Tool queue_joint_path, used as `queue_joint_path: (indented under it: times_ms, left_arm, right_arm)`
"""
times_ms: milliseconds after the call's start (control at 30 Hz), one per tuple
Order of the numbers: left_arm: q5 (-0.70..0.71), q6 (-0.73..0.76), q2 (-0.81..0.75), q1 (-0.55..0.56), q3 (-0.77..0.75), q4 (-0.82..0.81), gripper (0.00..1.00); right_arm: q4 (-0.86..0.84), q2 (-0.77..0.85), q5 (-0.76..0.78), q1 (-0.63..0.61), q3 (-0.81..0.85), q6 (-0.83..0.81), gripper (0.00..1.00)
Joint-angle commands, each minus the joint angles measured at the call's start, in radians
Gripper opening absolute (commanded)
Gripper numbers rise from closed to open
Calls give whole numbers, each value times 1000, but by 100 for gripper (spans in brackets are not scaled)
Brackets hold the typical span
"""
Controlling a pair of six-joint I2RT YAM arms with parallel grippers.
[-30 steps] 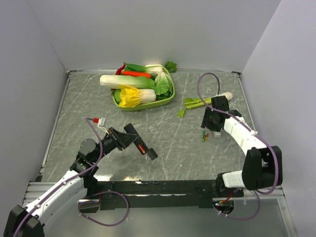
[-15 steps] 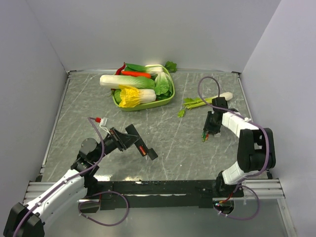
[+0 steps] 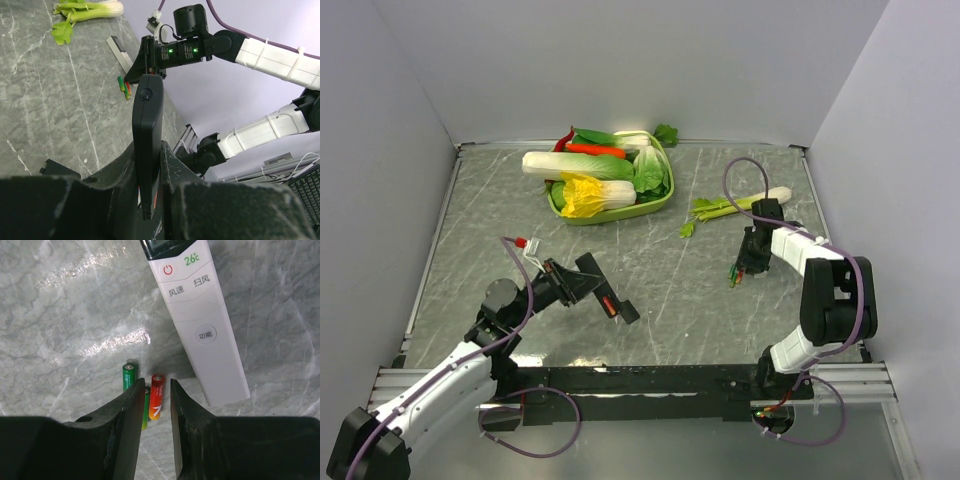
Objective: Load the batteries into the remote control
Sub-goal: Pick up the battery from the center of the board.
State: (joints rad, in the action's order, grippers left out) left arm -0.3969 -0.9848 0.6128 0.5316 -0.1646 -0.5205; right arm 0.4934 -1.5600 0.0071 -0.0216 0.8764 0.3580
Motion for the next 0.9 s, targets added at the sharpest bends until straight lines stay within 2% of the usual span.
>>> queue_joint_path:
  times_ms: [0, 200, 467, 633, 767, 867]
  left_arm:
    - [-25, 1, 5, 2, -21, -76, 1]
    - [-30, 0, 5, 2, -30, -70, 1]
    - [-11, -44, 16, 2, -27, -76, 1]
    - [30, -141, 34, 2, -1, -108, 1]
    - [55, -235, 56, 2, 39, -156, 1]
    - [66, -304, 68, 2, 65, -208, 1]
  right_arm:
    - [-12, -49, 1, 14, 10, -5, 34]
    - [-16, -66, -1, 14, 16, -5, 30]
    - [-18, -14, -1, 14, -2, -5, 9]
    - [-27, 138, -12, 9, -25, -8, 6]
    - [-78, 335, -38, -55, -63, -10, 4]
    - [-128, 455, -36, -153, -74, -7, 2]
